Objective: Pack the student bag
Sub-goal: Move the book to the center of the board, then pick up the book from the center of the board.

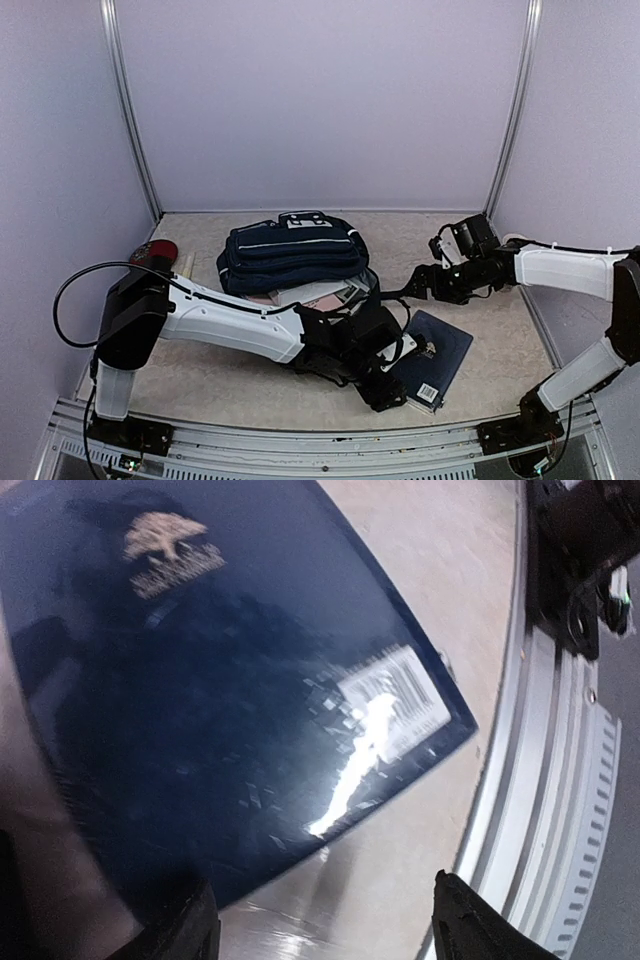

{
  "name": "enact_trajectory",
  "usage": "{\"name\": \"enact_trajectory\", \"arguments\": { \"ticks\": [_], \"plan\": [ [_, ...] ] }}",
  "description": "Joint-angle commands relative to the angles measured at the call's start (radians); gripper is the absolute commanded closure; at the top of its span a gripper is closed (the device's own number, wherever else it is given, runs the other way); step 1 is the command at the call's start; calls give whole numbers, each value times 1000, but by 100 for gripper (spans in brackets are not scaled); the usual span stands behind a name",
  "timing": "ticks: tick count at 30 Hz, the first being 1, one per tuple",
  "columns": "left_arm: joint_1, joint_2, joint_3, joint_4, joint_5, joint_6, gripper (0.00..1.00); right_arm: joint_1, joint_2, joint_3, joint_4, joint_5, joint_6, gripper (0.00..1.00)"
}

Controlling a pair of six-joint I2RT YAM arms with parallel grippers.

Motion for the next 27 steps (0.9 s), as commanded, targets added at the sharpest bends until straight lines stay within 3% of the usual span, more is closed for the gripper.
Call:
{"name": "enact_trajectory", "arguments": {
  "ticks": [1,9,14,16,22,27],
  "plan": [
    [55,-46,-20,105,-48,-102,29,-10,-84,-25,-241,305,70,3],
    [83,-56,-1,182,-76,-132,28,-12,-233,-147,-352,313,197,1],
    [159,67,69,183,33,-299,40,-19,-282,-199,-374,260,242,0],
    [162,89,75,203,32,-326,40,-19,-281,-222,-377,236,251,0],
    [152,162,133,181,57,-334,41,-20,-279,-359,-156,23,300,1],
    [160,193,138,189,102,-359,41,-20,-235,-386,-39,-56,289,2]
  ]
}}
